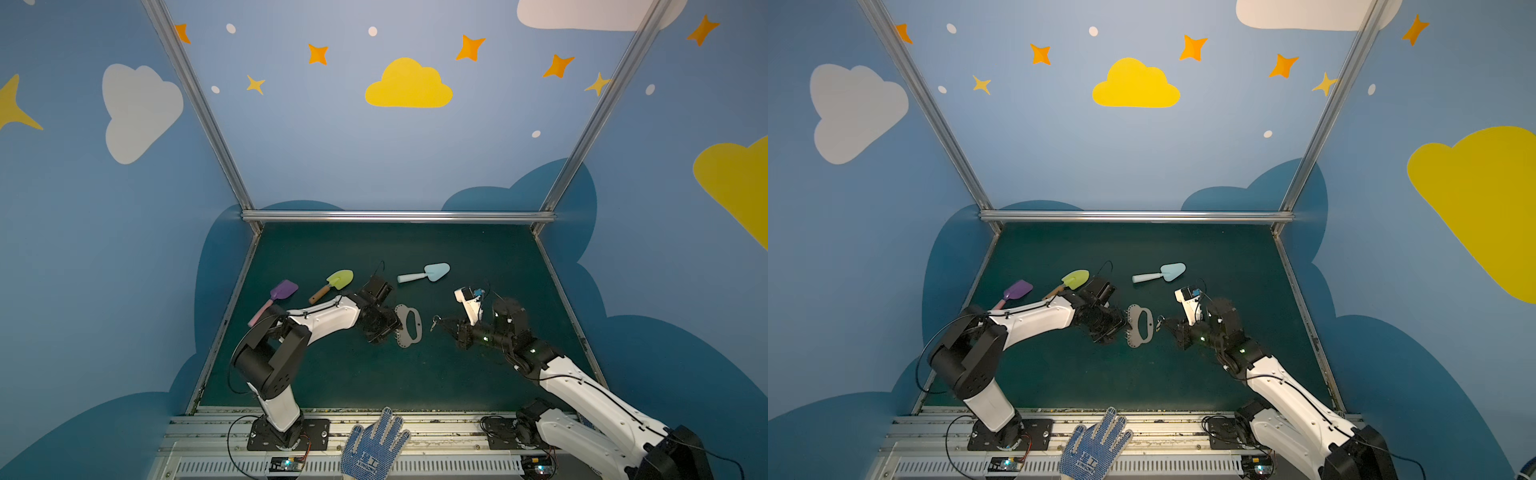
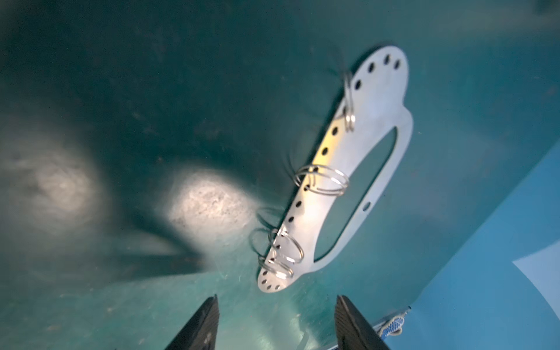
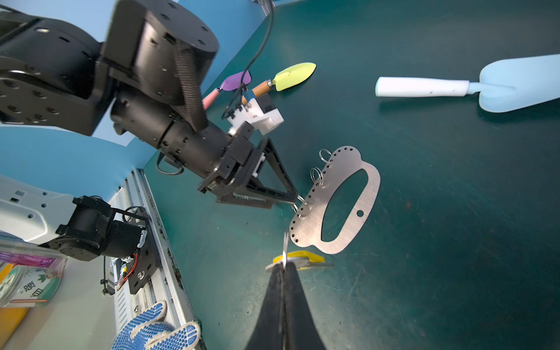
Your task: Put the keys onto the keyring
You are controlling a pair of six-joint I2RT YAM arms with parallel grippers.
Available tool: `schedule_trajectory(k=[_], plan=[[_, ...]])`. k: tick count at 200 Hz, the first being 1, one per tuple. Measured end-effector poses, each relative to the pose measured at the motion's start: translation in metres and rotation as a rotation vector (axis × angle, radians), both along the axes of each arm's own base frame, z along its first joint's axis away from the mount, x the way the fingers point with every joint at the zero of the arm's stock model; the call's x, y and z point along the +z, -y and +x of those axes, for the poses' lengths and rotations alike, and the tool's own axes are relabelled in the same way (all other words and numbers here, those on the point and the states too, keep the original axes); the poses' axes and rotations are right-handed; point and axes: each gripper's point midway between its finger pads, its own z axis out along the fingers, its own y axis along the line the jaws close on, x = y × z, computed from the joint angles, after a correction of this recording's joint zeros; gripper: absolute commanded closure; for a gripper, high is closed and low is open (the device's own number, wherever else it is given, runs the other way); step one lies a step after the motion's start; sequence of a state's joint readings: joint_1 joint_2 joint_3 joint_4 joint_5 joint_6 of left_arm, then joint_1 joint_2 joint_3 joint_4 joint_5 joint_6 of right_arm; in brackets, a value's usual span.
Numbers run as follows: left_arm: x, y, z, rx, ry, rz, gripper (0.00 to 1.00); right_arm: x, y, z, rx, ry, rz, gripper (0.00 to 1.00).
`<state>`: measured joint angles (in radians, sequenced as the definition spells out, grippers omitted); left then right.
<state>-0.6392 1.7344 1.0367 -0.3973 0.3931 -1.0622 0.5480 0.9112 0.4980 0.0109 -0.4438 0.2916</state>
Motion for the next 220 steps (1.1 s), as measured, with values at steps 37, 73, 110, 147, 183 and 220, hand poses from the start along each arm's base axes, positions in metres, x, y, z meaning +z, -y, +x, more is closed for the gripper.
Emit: schedule_trajectory(k=[37, 73, 110, 147, 183, 220], plan=[[-0.003, 0.002, 0.002, 0.010, -0.022, 0.048, 0.45, 0.001, 0.002, 0.000, -0.011, 0.007, 0.001, 1.00], [-0.011, -0.002, 0.004, 0.014, -0.037, 0.098, 0.51, -0.002, 0.004, -0.001, -0.019, 0.001, -0.001, 1.00], [-0.021, -0.001, 0.006, 0.010, -0.058, 0.120, 0.59, -0.001, 0.005, -0.002, -0.023, 0.007, 0.007, 1.00], [-0.023, 0.000, 0.007, -0.005, -0.058, 0.122, 0.74, -0.003, 0.007, -0.003, -0.033, 0.008, 0.005, 1.00], [-0.023, 0.000, 0.007, -0.010, -0.054, 0.120, 0.83, -0.005, 0.008, -0.003, -0.041, 0.008, 0.003, 1.00], [-0.021, 0.000, 0.007, -0.025, -0.043, 0.119, 0.86, -0.006, 0.008, -0.002, -0.044, -0.001, 0.002, 1.00]])
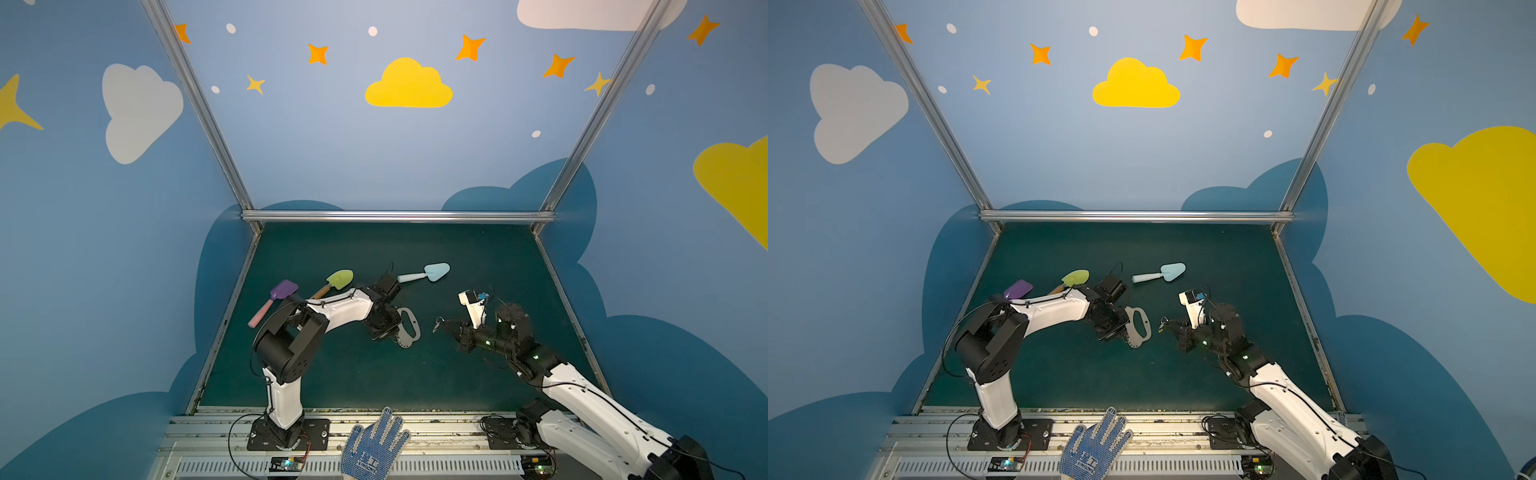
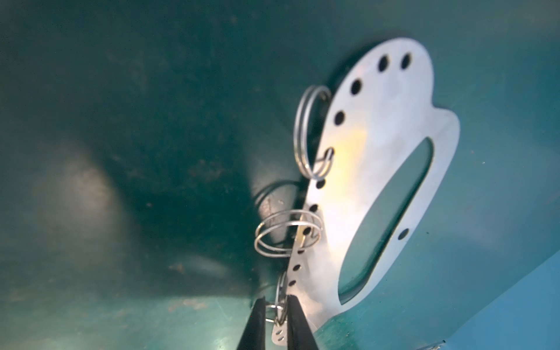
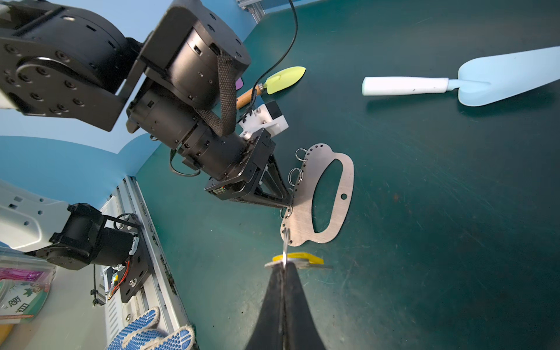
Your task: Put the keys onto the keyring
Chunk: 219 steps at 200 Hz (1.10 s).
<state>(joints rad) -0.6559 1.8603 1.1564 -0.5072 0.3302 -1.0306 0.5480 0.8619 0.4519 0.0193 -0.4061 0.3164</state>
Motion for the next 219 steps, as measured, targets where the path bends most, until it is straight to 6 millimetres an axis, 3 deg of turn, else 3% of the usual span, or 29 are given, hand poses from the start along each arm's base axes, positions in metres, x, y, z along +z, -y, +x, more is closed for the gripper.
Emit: schedule_trajectory(k=[24, 57, 104, 139, 173, 219], plan=[[0.002, -0.001, 0.001, -0.017, 0.011, 0.008, 0.95, 0.000, 0.000, 0.000, -0.001, -0.002, 0.001, 1.00], [0.008, -0.002, 0.005, -0.065, 0.035, 0.035, 0.96, 0.000, 0.000, 0.001, -0.002, 0.001, 0.003, 1.00], [0.018, 0.014, 0.034, -0.187, 0.103, 0.059, 0.96, 0.001, 0.000, 0.001, -0.009, -0.007, 0.009, 1.00], [0.013, 0.009, 0.032, -0.240, 0.100, 0.096, 0.67, 0.004, 0.000, 0.001, -0.012, 0.000, 0.016, 1.00], [0.013, 0.001, 0.023, -0.251, 0.095, 0.111, 0.61, 0.004, 0.001, 0.001, -0.013, 0.001, 0.016, 1.00], [0.037, -0.012, 0.013, -0.200, 0.146, 0.094, 0.59, 0.001, 0.000, 0.001, -0.013, -0.009, 0.011, 1.00]])
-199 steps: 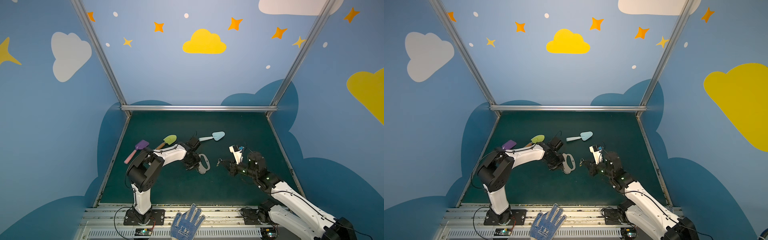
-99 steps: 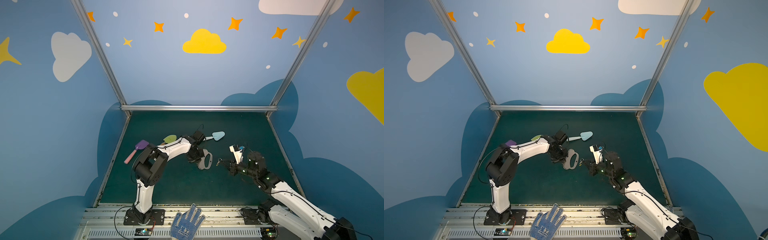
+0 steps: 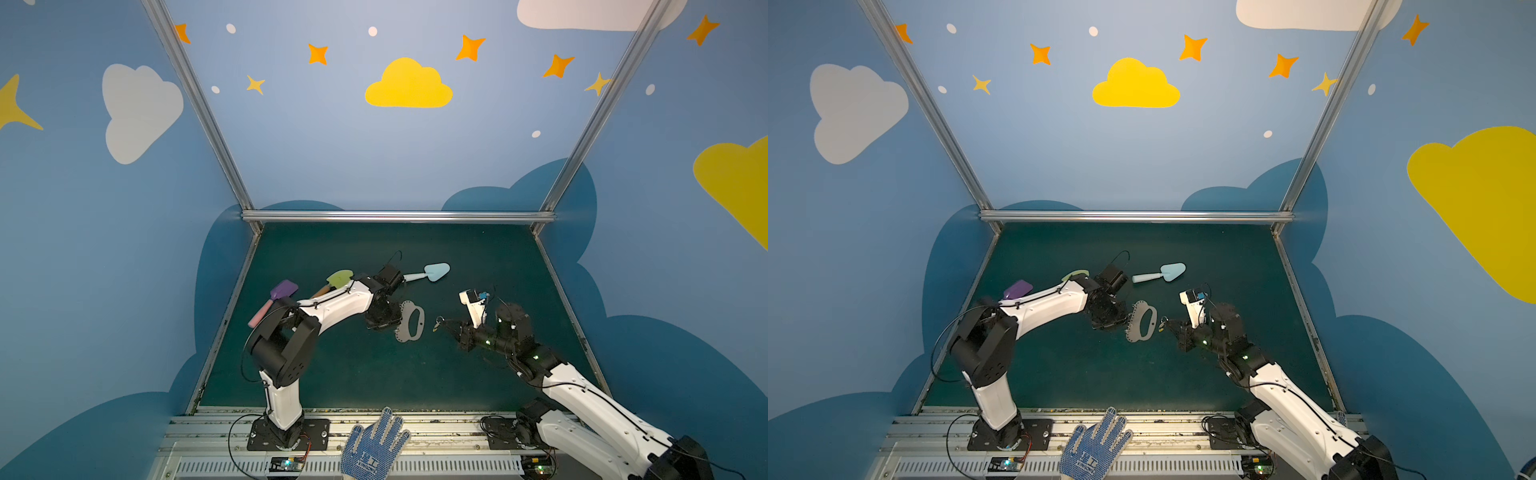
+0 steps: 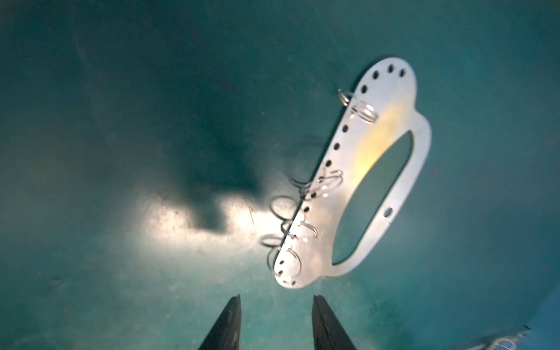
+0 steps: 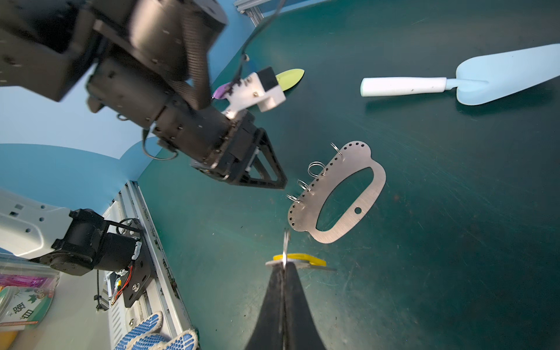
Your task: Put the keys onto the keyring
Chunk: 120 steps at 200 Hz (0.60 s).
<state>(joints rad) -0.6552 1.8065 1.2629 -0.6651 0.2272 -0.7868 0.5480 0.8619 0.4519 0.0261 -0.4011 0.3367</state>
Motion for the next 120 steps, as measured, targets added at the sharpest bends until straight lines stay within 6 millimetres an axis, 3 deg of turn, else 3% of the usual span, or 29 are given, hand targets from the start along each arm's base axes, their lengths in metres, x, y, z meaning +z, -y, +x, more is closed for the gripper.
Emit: schedule_trajectory(k=[19, 70, 120], plan=[[-0.001, 0.000, -0.002, 0.049, -0.013, -0.035, 0.58, -0.001, 0.000, 0.000, 0.001, -0.003, -0.001, 1.00], [-0.037, -0.015, -0.029, 0.242, -0.128, -0.082, 0.54, 0.000, 0.000, 0.000, 0.002, -0.002, 0.002, 1.00], [-0.025, -0.013, -0.021, 0.393, -0.086, -0.176, 0.52, 0.003, -0.002, 0.000, 0.010, 0.008, 0.014, 1.00]])
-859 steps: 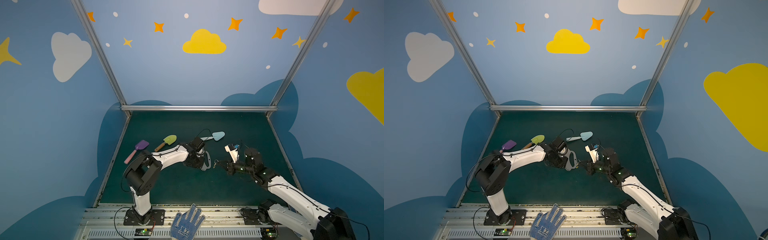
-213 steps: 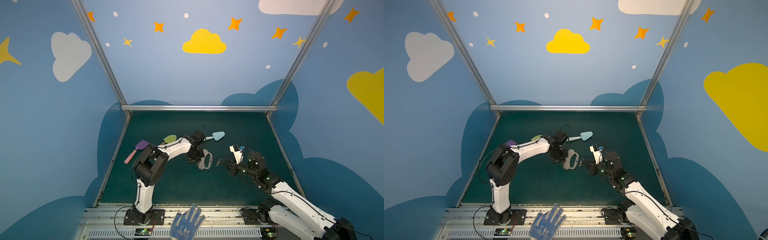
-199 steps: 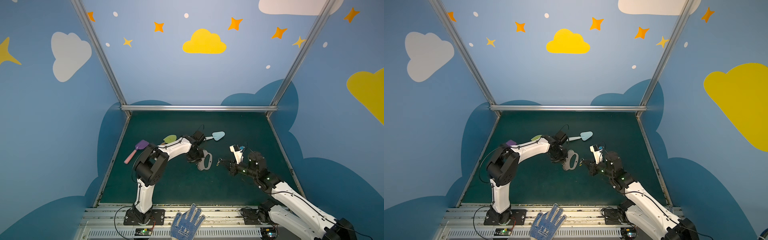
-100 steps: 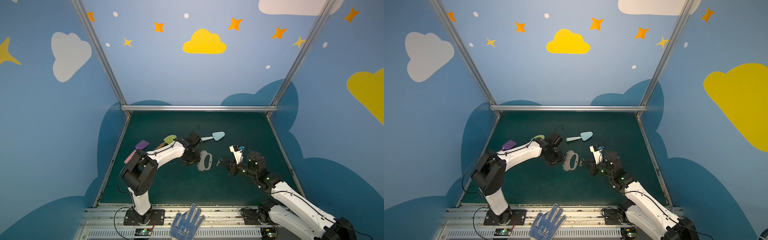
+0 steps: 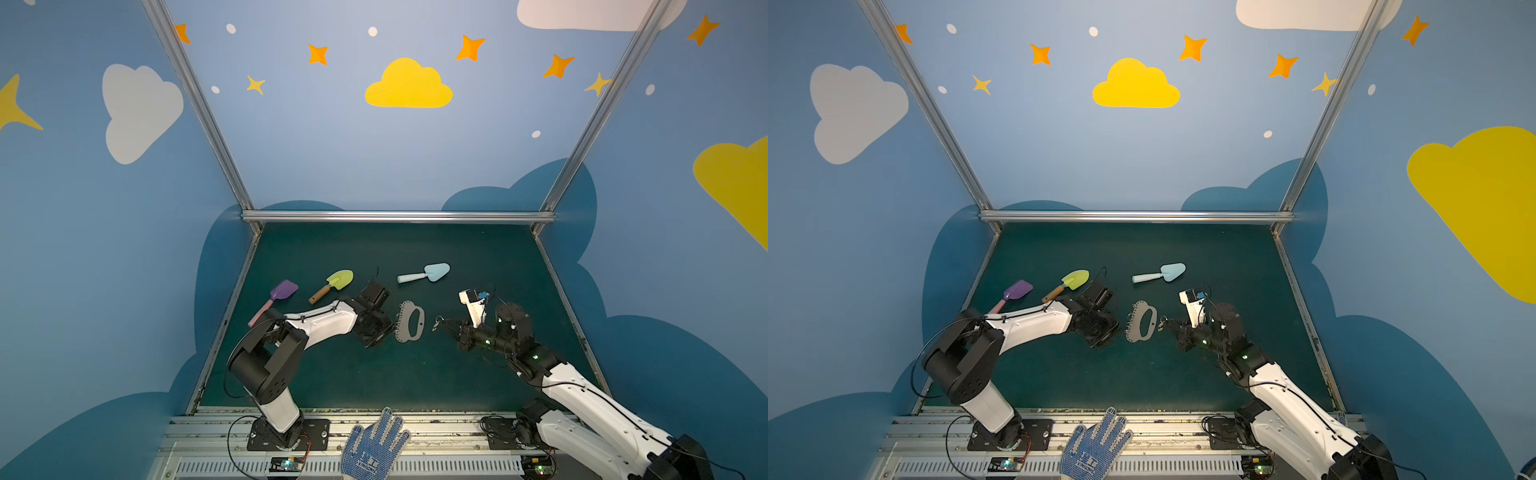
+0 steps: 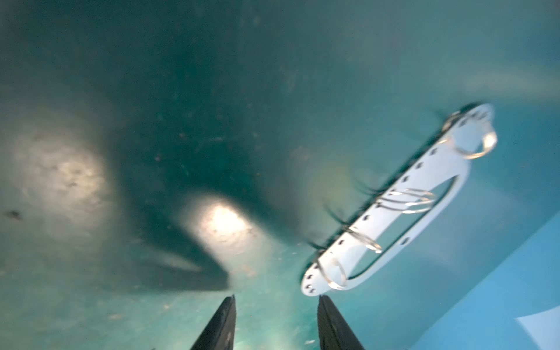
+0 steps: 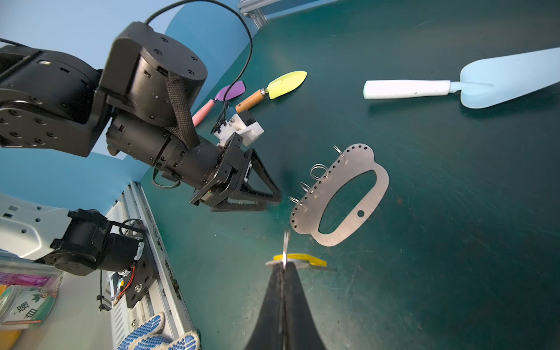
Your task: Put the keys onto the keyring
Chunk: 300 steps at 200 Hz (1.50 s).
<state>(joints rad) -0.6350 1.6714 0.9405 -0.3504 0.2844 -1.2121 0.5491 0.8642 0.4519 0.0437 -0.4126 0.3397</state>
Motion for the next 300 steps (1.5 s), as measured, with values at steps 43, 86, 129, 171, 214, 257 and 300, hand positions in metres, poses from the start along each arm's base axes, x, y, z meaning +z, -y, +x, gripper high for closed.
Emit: schedule_trajectory(k=[43, 86, 129, 171, 214, 257, 300], plan=[[0.008, -0.001, 0.011, 0.075, 0.037, -0.023, 0.52, 0.001, 0.000, 0.000, 0.001, 0.003, 0.002, 1.00], [-0.006, 0.011, 0.019, 0.077, 0.004, -0.050, 0.62, 0.001, 0.000, 0.000, 0.000, 0.004, 0.003, 1.00], [-0.011, 0.014, 0.017, 0.070, -0.011, -0.058, 0.72, 0.003, 0.000, 0.000, -0.003, 0.009, 0.004, 1.00], [-0.014, 0.020, 0.022, 0.063, -0.012, -0.073, 0.75, -0.005, -0.005, -0.001, 0.023, -0.016, 0.001, 1.00], [-0.015, 0.025, 0.026, 0.057, -0.009, -0.091, 0.84, -0.025, -0.017, -0.009, 0.074, -0.072, -0.026, 1.00], [-0.016, 0.024, 0.025, 0.049, -0.008, -0.088, 0.91, -0.030, -0.022, -0.012, 0.089, -0.082, -0.023, 1.00], [-0.016, 0.022, 0.025, 0.041, -0.002, -0.078, 0.96, -0.045, -0.035, -0.014, 0.119, -0.120, -0.025, 1.00]])
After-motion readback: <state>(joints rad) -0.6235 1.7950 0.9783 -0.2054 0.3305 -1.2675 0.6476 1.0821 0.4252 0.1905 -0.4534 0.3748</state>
